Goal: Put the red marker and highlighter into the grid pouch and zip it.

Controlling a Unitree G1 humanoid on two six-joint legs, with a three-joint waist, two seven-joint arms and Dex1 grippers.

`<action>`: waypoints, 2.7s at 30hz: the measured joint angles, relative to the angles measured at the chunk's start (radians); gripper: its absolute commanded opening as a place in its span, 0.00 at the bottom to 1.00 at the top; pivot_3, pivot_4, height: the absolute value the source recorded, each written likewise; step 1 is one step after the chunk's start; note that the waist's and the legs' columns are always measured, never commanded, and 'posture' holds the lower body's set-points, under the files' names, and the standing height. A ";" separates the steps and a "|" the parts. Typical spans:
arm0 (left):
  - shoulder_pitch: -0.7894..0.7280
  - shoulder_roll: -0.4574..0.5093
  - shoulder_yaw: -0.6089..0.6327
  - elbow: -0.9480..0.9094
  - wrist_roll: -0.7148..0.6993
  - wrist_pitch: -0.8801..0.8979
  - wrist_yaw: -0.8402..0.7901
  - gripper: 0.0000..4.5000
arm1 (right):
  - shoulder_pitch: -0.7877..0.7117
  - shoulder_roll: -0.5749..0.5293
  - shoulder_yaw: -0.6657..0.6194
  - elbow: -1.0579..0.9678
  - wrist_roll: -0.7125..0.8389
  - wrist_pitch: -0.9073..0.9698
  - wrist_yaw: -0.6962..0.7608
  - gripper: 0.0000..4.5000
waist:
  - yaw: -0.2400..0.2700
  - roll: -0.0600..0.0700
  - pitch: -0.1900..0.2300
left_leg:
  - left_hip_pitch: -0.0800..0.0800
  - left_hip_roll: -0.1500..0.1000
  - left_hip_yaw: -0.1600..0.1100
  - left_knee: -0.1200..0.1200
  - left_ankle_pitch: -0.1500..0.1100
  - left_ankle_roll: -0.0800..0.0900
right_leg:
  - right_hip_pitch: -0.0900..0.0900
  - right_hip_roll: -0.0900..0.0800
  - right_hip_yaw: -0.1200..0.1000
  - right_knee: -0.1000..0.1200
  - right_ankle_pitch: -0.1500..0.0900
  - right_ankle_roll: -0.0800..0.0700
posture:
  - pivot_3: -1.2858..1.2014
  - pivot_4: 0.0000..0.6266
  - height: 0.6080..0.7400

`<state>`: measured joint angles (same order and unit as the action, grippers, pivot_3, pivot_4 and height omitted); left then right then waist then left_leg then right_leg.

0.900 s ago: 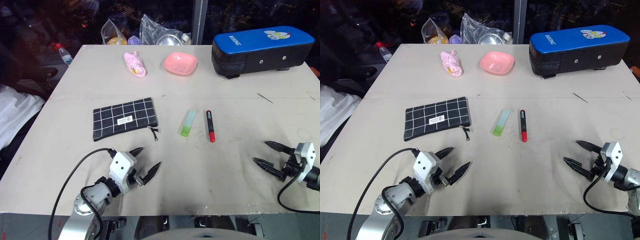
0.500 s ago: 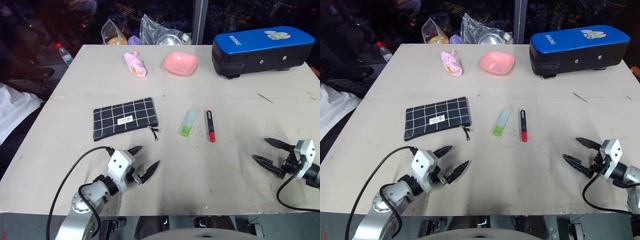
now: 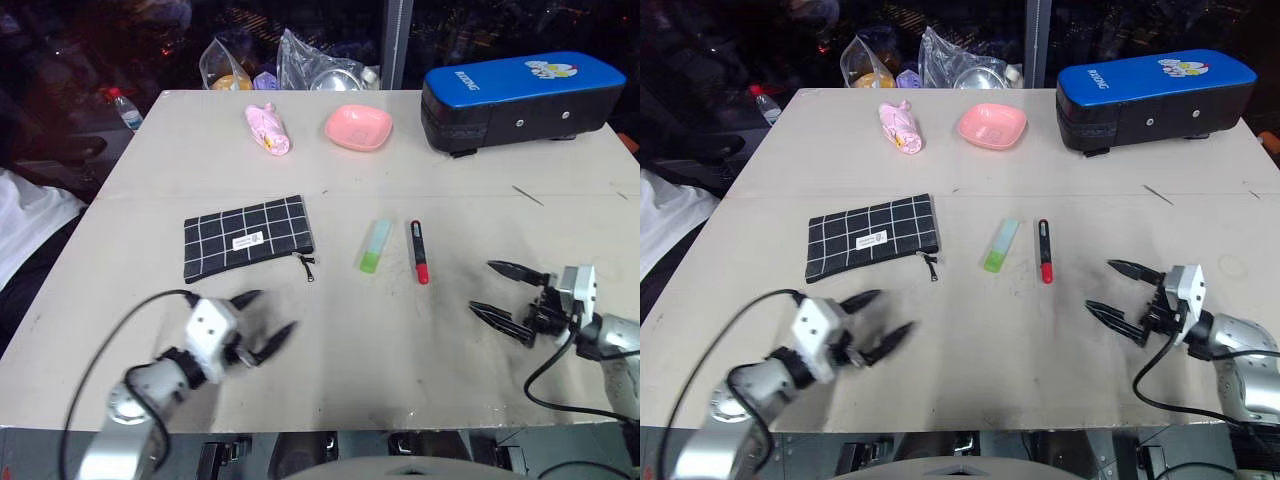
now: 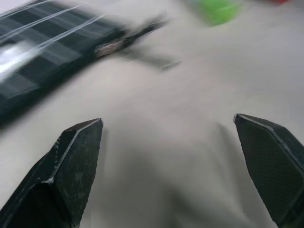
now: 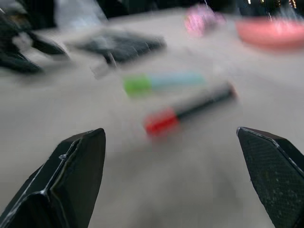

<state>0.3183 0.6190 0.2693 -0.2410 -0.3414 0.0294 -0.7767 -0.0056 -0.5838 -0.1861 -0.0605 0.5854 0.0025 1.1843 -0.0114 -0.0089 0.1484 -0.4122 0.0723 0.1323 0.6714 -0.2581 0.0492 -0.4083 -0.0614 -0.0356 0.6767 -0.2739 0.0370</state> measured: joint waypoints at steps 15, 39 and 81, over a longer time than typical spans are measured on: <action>-0.300 0.282 0.163 0.716 0.055 -0.290 -0.157 1.00 | -0.046 0.039 0.055 -0.125 0.031 0.102 -0.075 0.99 | 0.005 -0.006 -0.002 | -0.002 0.000 0.000 0.000 0.001 -0.002 | -0.001 -0.001 -0.003 0.000 0.000 0.000 | 0.52 0.24 1.00; -0.473 0.330 -0.005 0.884 0.105 -0.682 -0.372 1.00 | -0.002 0.042 0.051 -0.124 0.007 0.074 -0.082 0.99 | -0.001 -0.008 -0.002 | -0.002 0.001 0.001 0.000 0.002 -0.003 | -0.002 0.000 -0.004 0.001 0.000 0.000 | 0.52 0.24 1.00; -0.948 0.244 -0.251 1.391 0.385 -0.611 -0.399 1.00 | -0.029 0.046 0.054 -0.094 -0.002 0.062 -0.073 0.99 | 0.064 0.027 -0.023 | 0.014 -0.003 -0.003 0.000 0.002 -0.003 | 0.014 -0.001 -0.007 0.003 -0.001 -0.001 | 0.52 0.24 1.00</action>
<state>-0.6293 0.8627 0.0188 1.1495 0.0441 -0.5819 -1.1754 -0.0350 -0.5381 -0.1319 -0.1544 0.5829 0.0642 1.1109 0.0528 0.0182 0.1254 -0.3983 0.0697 0.1291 0.6709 -0.2557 0.0464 -0.3941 -0.0626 -0.0423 0.6795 -0.2744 0.0360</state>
